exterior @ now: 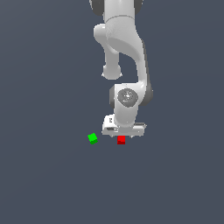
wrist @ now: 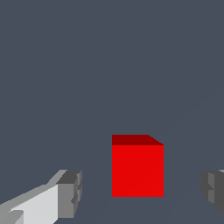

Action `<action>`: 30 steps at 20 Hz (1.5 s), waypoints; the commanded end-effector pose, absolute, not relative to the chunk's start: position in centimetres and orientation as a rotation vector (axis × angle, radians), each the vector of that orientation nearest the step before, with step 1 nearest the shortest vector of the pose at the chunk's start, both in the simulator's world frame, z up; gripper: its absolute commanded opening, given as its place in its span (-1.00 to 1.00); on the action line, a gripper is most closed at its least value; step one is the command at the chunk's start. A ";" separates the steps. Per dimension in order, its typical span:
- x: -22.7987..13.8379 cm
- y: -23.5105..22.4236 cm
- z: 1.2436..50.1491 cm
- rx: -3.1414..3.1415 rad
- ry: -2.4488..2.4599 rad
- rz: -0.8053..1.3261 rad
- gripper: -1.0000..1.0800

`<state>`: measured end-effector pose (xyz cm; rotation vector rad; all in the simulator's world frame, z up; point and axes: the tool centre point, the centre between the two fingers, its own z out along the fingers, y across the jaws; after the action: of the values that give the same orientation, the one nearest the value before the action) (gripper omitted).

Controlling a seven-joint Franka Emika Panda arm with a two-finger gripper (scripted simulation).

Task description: Stack the red cube on top of the green cube.

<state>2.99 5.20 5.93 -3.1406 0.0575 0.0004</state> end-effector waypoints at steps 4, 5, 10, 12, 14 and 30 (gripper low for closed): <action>2.9 5.2 3.2 -3.141 0.059 0.001 0.92; 2.9 5.2 2.8 -3.141 0.059 0.001 0.92; 3.1 5.2 2.0 -3.141 0.059 0.001 0.92; 3.1 5.2 2.0 -3.141 0.059 0.001 -1.00; 3.1 5.2 2.0 -3.141 0.059 0.001 -1.00; 3.0 5.2 3.9 -3.141 0.059 0.001 -1.00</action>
<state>2.93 5.20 3.26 -3.1412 0.0587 0.0038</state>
